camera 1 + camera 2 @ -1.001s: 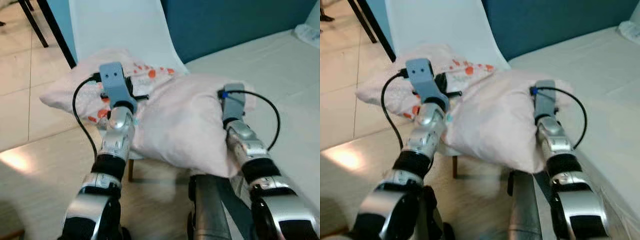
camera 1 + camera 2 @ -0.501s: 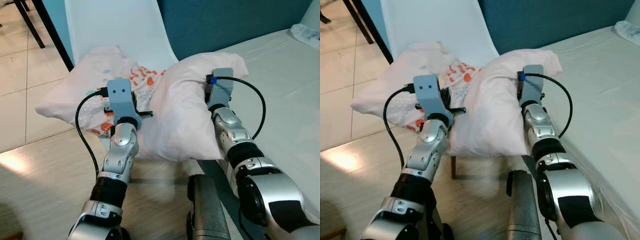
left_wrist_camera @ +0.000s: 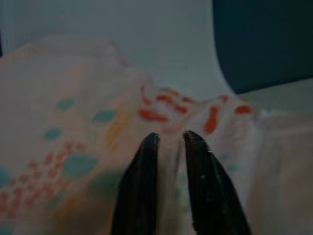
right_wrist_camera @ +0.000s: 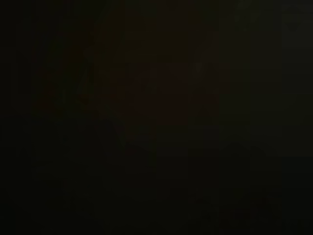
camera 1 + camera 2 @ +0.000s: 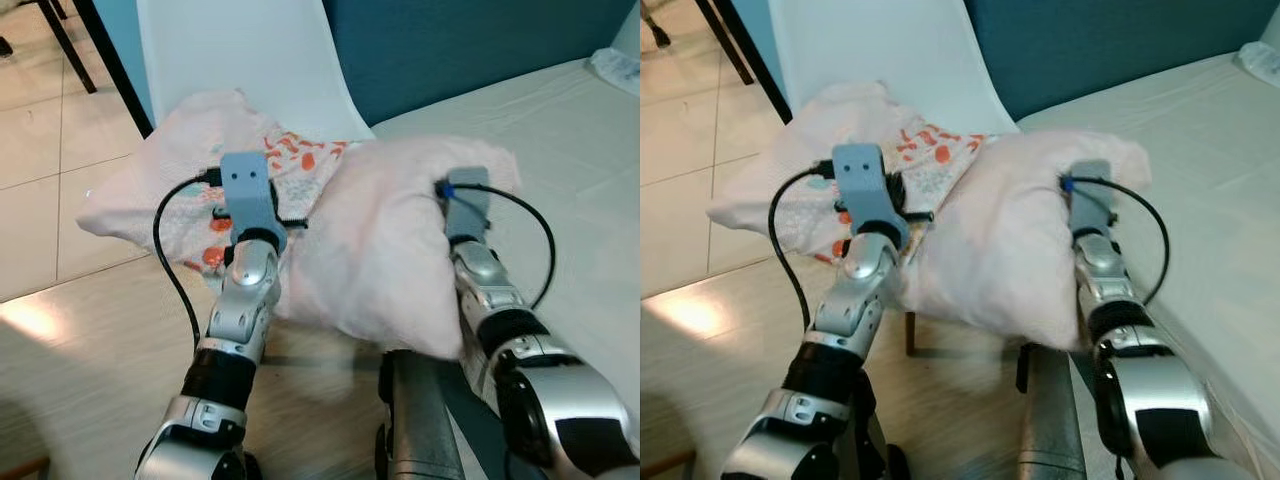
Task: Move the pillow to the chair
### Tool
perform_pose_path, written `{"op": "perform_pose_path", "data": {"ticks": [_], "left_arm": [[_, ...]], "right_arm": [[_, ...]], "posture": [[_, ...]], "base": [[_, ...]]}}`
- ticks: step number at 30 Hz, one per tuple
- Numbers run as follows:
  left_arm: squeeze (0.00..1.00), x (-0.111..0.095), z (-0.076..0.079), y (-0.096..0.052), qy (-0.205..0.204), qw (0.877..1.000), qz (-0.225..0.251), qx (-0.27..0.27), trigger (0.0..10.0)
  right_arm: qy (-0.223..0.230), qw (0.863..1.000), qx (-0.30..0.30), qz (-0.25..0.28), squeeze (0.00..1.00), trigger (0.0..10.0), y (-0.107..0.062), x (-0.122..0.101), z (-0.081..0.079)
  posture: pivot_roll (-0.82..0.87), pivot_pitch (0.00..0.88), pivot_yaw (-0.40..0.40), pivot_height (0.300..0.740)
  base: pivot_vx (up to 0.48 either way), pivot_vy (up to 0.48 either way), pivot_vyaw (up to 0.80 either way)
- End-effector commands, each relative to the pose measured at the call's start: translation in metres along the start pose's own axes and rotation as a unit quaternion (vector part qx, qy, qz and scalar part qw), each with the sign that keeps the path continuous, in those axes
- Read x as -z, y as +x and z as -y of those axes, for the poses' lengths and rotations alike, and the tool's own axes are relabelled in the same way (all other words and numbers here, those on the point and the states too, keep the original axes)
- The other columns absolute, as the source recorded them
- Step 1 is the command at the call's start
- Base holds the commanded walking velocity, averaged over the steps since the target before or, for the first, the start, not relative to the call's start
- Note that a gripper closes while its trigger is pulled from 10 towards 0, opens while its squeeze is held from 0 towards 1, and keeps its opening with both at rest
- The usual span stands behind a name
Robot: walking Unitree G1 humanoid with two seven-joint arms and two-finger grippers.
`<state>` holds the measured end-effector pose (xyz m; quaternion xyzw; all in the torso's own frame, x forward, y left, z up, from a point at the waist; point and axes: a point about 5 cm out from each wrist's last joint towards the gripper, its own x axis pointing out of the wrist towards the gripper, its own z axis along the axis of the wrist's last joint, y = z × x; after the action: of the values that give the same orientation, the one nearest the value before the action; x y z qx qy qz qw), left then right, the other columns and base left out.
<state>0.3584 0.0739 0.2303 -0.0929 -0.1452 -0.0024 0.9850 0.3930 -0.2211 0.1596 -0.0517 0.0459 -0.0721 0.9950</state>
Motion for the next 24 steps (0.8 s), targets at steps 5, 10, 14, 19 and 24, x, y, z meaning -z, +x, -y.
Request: {"op": "perform_pose_path", "data": {"ticks": [5, 10, 14, 19, 24], "left_arm": [[1.0, -0.001, 0.005, 0.002, -0.008, 0.999, -0.004, 0.034, 10.0], [1.0, 0.006, -0.01, 0.004, 0.048, 0.998, -0.025, 0.045, 10.0], [1.0, 0.006, -0.029, 0.005, 0.078, 0.996, -0.026, 0.024, 10.0], [1.0, 0.003, -0.048, 0.004, 0.095, 0.995, -0.022, 0.004, 10.0], [1.0, 0.003, -0.052, 0.0, 0.098, 0.995, -0.02, 0.006, 10.0]], "right_arm": [[0.001, 1.0, 0.004, 0.0, 0.0, 10.0, -0.004, 0.009, 0.002], [-0.005, 1.0, 0.007, 0.001, 0.0, 10.0, -0.007, 0.015, 0.004], [-0.007, 1.0, 0.015, 0.001, 0.0, 10.0, -0.009, 0.017, 0.012], [-0.033, 0.998, 0.06, 0.001, 0.0, 10.0, -0.014, 0.019, 0.042], [-0.068, 0.988, 0.139, 0.022, 0.0, 10.0, -0.027, 0.01, 0.092]], "posture": [[-0.02, 0.273, 0.057, 0.544], [-0.01, 0.258, 0.056, 0.544], [-0.01, 0.246, 0.051, 0.544], [-0.01, 0.225, 0.042, 0.544], [-0.04, 0.186, 0.041, 0.544]], "base": [[0.0, 0.0, 0.0], [0.0, 0.0, 0.0], [0.0, 0.0, 0.0], [0.0, 0.0, 0.0], [0.0, 0.0, 0.0]]}}
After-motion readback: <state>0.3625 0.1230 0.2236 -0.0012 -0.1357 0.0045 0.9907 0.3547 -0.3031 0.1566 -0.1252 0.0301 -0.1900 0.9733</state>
